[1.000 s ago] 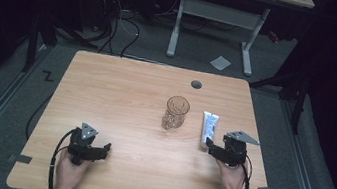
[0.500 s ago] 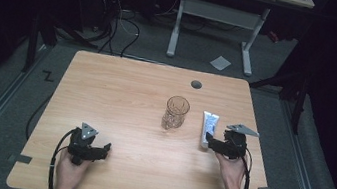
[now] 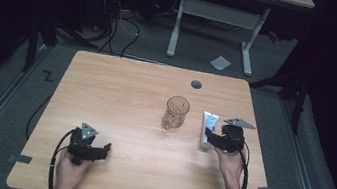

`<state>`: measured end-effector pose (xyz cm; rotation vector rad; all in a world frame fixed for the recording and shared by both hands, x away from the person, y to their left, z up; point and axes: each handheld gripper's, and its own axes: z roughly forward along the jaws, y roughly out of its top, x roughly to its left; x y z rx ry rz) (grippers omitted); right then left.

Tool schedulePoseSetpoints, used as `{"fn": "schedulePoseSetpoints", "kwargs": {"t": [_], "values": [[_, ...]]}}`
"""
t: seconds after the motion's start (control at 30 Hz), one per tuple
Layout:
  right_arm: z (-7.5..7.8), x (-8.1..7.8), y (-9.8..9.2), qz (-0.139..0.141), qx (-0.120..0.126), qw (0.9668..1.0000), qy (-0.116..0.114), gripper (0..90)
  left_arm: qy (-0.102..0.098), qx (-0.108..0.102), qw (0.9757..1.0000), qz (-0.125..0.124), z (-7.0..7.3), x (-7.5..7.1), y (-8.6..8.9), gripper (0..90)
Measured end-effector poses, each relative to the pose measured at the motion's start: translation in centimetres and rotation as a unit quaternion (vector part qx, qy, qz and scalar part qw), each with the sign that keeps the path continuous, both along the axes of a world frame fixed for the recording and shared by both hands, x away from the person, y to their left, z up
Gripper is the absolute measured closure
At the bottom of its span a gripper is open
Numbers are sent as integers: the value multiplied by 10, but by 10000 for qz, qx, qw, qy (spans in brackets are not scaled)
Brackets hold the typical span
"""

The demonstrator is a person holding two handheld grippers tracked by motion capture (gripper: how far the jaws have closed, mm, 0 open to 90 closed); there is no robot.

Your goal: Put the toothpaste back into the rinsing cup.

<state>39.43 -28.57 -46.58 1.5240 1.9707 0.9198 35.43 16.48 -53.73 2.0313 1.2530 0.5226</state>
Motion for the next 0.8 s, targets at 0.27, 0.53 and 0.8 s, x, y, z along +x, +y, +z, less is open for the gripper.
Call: {"fn": "schedulePoseSetpoints", "kwargs": {"t": [0.27,0.53,0.8], "values": [[1,12,1,-77,51,9998,164,314,2,1,10000,-1,0,0,0,149],[4,25,9,-125,-77,9993,336,321,2,1,10000,2,0,0,0,149],[3,43,10,-241,-140,9983,521,329,7,2,10000,-3,0,0,0,149]]}}
